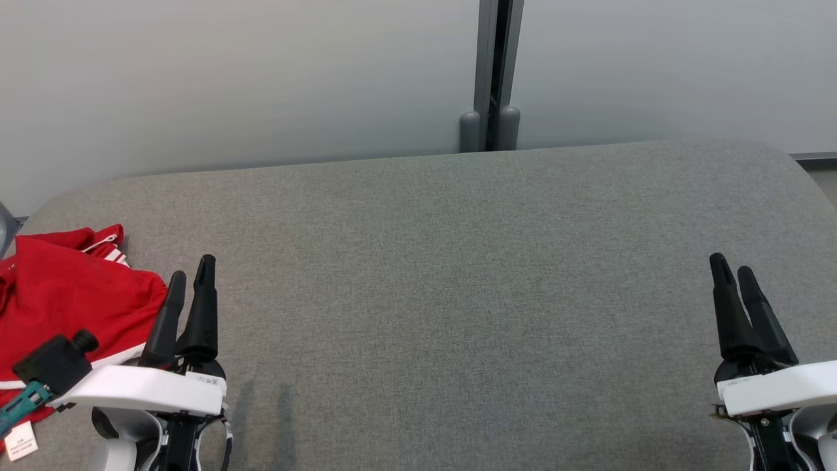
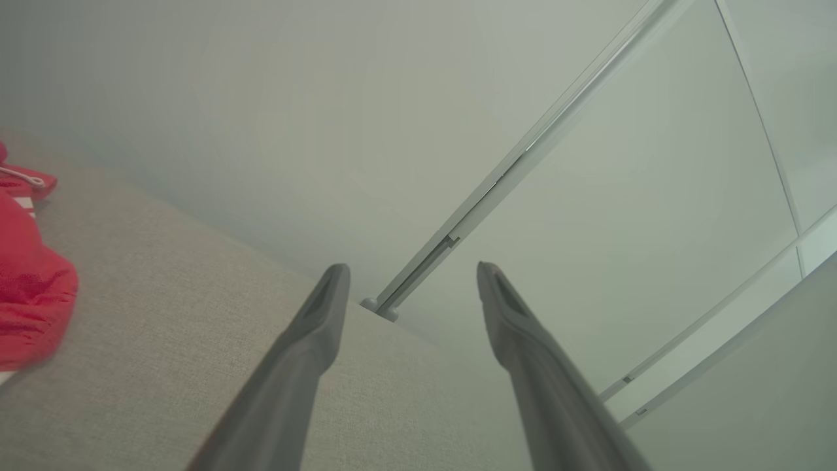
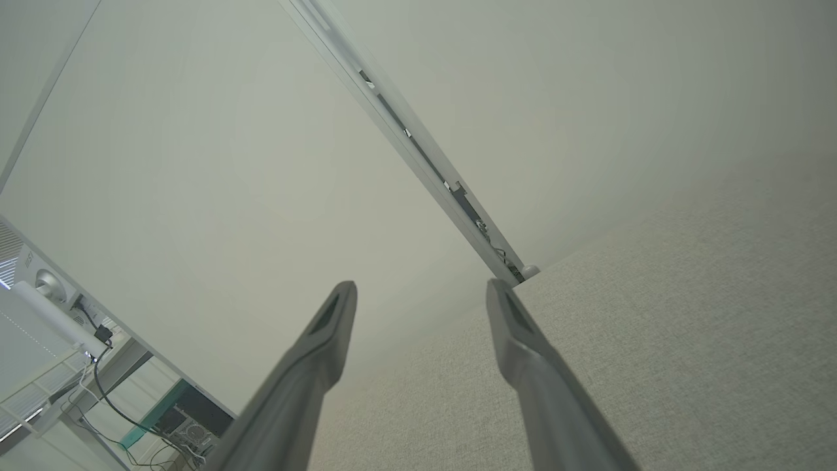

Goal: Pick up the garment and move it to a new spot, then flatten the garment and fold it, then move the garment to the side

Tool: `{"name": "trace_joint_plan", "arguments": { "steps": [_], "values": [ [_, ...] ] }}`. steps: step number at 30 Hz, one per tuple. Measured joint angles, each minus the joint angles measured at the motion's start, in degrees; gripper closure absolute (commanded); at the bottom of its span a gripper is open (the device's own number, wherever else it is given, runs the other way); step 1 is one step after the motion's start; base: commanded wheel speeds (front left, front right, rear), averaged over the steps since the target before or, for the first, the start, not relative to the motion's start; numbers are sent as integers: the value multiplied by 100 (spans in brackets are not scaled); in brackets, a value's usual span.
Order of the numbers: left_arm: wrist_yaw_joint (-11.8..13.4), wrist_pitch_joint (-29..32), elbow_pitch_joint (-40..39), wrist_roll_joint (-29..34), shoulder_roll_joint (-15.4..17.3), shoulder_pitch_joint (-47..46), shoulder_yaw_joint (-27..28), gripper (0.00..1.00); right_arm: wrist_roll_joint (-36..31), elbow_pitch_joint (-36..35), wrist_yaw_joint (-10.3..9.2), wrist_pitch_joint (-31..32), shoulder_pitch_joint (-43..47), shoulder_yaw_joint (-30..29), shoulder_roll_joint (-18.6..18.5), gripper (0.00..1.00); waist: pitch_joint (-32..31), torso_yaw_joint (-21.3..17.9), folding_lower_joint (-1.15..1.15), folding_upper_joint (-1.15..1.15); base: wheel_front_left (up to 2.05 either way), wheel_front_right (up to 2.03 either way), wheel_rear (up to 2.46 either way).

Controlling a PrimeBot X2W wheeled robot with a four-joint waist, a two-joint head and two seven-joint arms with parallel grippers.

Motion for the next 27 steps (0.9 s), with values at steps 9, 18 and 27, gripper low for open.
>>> {"name": "trace_joint_plan", "arguments": {
  "steps": [9, 18, 27],
  "values": [
    [167, -85, -22, 833, 157, -77, -205, 0, -902, -48, 1, -90, -7, 101, -29, 0, 2, 10, 0, 0, 0, 0, 0],
    [276, -149, 19, 1435, 244, -80, -353, 0, -1681, -4, 1, -190, -14, 132, -41, 0, -3, 13, 0, 0, 0, 0, 0],
    [422, -145, 26, 1929, 313, -78, -469, 0, -2335, 136, 1, -268, -59, 138, -41, 0, 5, 28, 0, 0, 0, 0, 0]
  ]
}}
